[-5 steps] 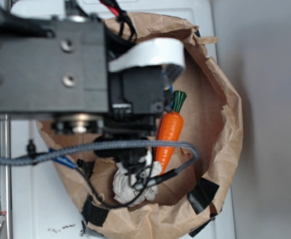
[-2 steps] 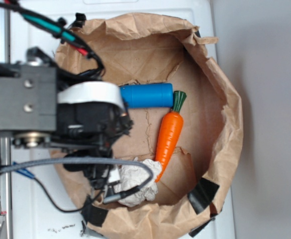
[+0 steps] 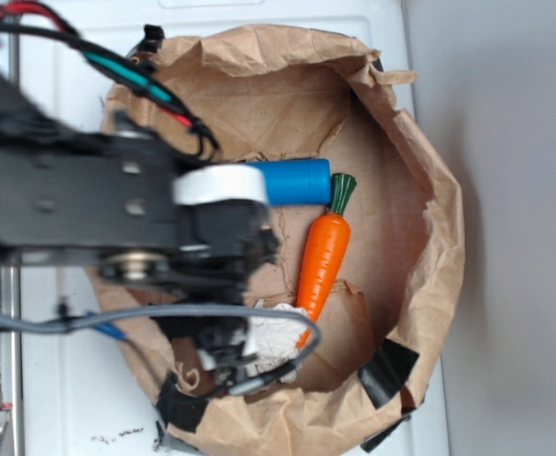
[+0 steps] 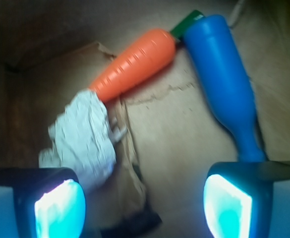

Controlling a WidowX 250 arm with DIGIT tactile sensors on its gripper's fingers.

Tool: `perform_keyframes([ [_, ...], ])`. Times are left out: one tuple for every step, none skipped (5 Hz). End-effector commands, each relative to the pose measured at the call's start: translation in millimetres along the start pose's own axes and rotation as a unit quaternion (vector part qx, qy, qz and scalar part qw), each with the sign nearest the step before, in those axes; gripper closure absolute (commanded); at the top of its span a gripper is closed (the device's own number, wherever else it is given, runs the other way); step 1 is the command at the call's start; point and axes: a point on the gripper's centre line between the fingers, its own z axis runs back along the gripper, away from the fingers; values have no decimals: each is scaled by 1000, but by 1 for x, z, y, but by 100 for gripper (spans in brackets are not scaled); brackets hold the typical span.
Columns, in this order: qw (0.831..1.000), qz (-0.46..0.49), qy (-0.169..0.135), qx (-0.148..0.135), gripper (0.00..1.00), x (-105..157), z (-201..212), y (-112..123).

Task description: Grab the white paper.

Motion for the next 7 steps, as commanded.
perform_keyframes([
  [998,-29,-7,-62,0,23,-17,-24],
  [996,-40,0,-83,0,30,-30,-34],
  [989,-35,70,-124,0,34,-49,-46],
  [989,-24,98,-111,33,36,-64,-51],
  [989,-12,91,-115,100,44,-53,-46],
  [989,-9,88,-115,100,50,-39,-39],
  [993,-6,66,-102,100,52,-6,-18],
])
